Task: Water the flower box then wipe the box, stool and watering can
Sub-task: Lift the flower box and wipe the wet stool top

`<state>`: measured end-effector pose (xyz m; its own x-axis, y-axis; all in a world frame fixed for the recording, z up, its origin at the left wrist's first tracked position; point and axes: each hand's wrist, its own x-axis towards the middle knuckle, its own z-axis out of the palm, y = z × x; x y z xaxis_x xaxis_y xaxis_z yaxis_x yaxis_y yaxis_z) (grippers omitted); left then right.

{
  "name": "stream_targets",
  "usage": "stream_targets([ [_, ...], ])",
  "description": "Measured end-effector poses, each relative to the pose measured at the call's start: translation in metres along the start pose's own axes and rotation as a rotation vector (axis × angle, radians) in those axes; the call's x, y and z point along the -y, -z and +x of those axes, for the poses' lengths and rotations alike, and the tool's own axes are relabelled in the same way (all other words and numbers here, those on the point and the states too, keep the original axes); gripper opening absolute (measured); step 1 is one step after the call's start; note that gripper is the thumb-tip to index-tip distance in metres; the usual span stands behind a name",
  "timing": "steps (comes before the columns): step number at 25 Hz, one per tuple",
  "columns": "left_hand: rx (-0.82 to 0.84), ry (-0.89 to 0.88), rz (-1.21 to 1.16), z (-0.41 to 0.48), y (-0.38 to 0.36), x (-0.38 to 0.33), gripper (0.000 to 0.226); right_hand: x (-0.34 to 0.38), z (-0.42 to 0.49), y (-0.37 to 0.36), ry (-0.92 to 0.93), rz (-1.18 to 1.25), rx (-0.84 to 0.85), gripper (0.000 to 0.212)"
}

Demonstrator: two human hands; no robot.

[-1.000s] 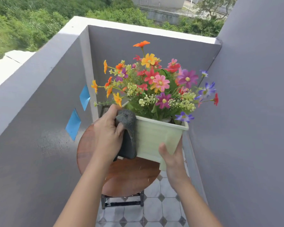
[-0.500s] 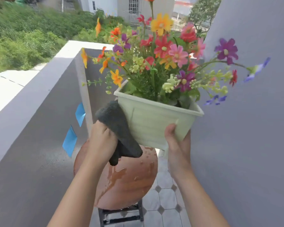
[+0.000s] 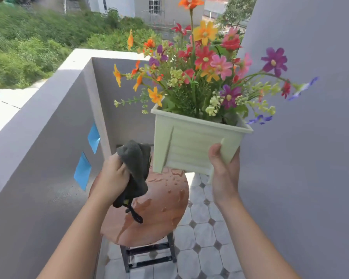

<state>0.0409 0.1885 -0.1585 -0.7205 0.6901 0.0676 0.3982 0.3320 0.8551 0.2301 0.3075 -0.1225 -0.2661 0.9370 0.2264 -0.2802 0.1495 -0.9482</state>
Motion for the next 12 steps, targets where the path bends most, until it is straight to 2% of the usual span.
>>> stream_targets([
  [2,0.113,-0.145,0.273,-0.008,-0.012,0.004,0.042,-0.003,0.002,0.003,0.012,-0.005,-0.009,0.061],
  [6,0.638,-0.094,0.626,-0.06,-0.06,0.039,0.063,-0.009,0.008,0.01,0.039,-0.013,-0.058,0.06],
  [7,0.709,-0.126,0.689,-0.067,-0.064,0.048,0.069,-0.01,0.009,0.012,0.045,-0.011,-0.062,0.059],
  [10,0.663,-0.206,0.599,-0.058,-0.065,0.052,0.077,-0.011,0.015,0.016,0.07,-0.017,-0.064,0.058],
  [12,0.64,-0.256,0.681,-0.05,-0.07,0.051,0.077,-0.013,0.02,0.015,0.089,-0.034,-0.067,0.057],
])
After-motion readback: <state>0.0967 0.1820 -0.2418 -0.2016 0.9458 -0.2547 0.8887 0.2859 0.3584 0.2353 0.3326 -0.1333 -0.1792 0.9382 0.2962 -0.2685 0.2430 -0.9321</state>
